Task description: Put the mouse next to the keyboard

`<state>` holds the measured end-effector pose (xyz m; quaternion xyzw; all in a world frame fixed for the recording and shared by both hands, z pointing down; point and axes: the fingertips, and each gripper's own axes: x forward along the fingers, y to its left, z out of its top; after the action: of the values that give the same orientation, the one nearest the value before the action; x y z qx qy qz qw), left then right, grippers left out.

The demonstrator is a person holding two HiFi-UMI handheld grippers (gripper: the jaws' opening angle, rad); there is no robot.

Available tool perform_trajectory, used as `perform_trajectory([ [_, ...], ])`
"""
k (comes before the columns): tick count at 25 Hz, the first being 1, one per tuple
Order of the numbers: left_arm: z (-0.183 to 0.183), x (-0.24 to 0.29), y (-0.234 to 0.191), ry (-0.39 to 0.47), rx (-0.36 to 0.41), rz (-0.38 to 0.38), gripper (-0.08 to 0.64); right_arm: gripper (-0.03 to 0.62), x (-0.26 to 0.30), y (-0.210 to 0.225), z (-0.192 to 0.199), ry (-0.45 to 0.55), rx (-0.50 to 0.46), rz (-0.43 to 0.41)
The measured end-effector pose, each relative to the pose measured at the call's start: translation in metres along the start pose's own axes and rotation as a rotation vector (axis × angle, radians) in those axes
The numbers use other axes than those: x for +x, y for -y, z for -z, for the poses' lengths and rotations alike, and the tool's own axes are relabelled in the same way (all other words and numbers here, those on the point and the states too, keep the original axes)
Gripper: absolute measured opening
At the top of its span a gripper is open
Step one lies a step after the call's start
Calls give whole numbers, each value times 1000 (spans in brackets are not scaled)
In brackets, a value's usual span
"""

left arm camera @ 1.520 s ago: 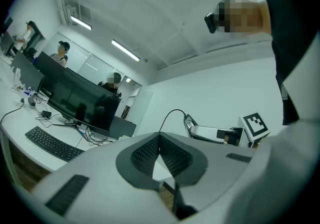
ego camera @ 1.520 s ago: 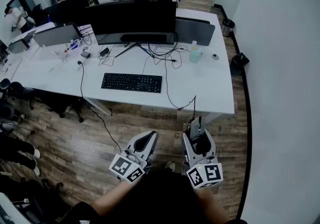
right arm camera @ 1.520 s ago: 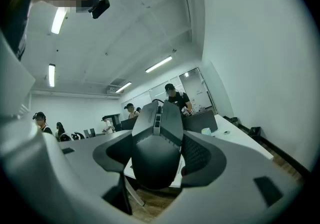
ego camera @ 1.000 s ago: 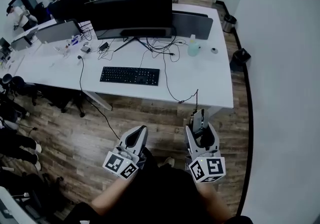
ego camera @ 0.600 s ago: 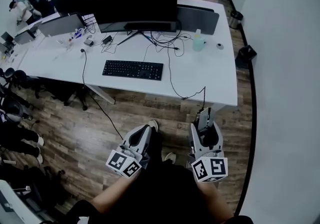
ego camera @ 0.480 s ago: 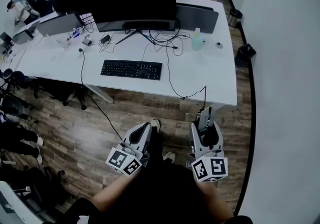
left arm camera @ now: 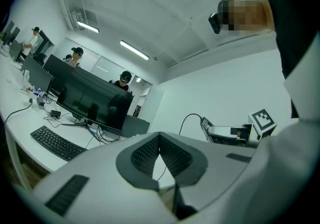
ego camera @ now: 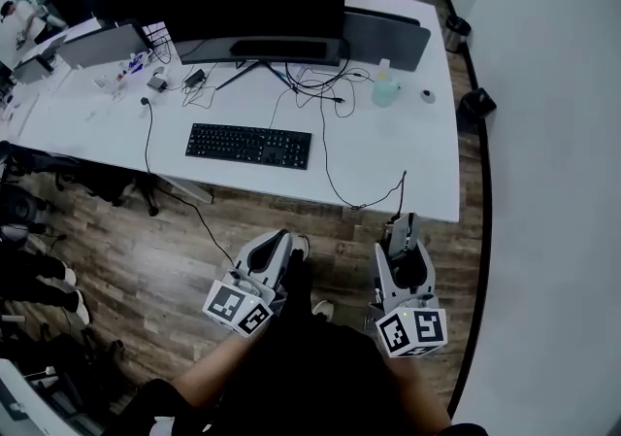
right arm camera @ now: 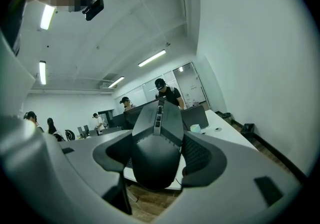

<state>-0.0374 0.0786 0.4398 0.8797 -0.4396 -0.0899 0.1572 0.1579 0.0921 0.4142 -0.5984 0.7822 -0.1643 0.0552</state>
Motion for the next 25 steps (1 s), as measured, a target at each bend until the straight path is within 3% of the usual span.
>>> perform_trajectory([
  [7,-14,53,-40,17,-42,56,3,307,62,4,-7,-62,-20,1],
  [13,-34,99,-79,24,-12,70,3,307,118,14,-10,-99,-20,33],
  [25,-39,163,-136,-48,-38,130,3,307,206,18,-1,-150,-6,106],
])
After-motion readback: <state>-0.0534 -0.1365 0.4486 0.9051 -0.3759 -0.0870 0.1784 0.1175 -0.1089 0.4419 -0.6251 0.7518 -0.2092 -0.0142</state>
